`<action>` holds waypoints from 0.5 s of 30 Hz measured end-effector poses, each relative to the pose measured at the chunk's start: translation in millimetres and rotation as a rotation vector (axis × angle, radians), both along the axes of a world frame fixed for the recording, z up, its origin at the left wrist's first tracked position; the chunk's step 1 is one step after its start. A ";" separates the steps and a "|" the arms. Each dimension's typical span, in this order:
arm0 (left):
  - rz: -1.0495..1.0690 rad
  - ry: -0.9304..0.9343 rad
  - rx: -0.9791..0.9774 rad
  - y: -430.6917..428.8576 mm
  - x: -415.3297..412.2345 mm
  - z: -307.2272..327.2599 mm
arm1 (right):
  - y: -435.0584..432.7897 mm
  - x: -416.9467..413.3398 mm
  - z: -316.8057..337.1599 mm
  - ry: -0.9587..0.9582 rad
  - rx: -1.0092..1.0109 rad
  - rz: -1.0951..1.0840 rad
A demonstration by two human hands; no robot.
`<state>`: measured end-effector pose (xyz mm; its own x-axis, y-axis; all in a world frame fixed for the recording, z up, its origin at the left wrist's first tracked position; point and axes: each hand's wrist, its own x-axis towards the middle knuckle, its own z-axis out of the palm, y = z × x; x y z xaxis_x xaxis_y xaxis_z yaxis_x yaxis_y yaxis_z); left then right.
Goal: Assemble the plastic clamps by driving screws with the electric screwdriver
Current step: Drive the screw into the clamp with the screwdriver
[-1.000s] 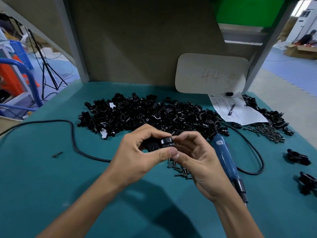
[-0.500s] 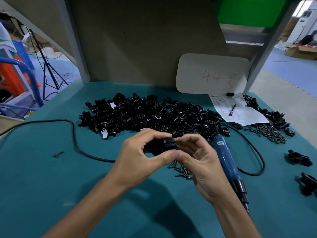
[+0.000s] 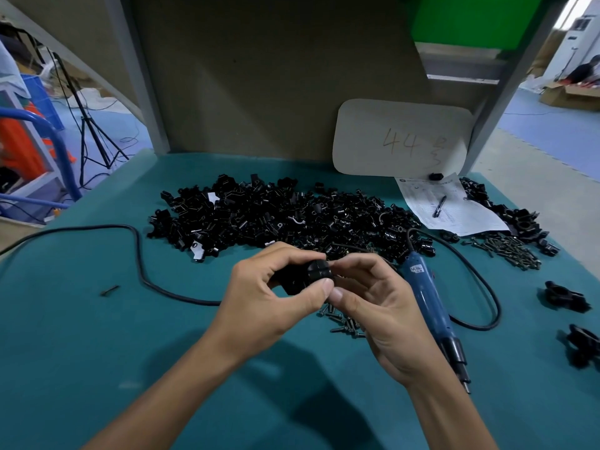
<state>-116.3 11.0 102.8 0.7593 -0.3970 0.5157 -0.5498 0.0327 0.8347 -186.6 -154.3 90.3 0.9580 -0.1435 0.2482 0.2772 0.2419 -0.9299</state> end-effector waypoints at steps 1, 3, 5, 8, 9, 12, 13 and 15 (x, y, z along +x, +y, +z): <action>0.001 -0.003 -0.002 -0.2 -0.3 -0.7 | 0.6 0.2 -0.5 -0.002 0.002 -0.002; 0.001 -0.002 -0.003 -0.5 -0.4 -2.2 | 0.4 0.7 -2.2 0.001 -0.001 -0.008; 0.004 0.000 0.001 -0.5 -0.2 -3.8 | -2.9 1.5 -4.4 0.012 -0.008 0.012; 0.008 0.006 0.011 0.3 1.6 -5.8 | -17.2 2.7 -8.9 0.054 -0.051 0.094; 0.011 0.010 0.012 1.1 3.1 -6.4 | -24.4 4.3 -11.0 0.094 -0.132 0.081; 0.028 0.028 0.015 4.7 10.0 -9.0 | -52.0 12.7 -29.4 0.302 -0.867 -0.144; 0.039 0.036 0.018 5.9 12.6 -10.4 | -58.5 14.7 -38.9 0.362 -1.134 -0.167; 0.066 0.060 0.023 7.6 17.7 -13.6 | -62.2 16.3 -56.4 0.467 -1.344 -0.113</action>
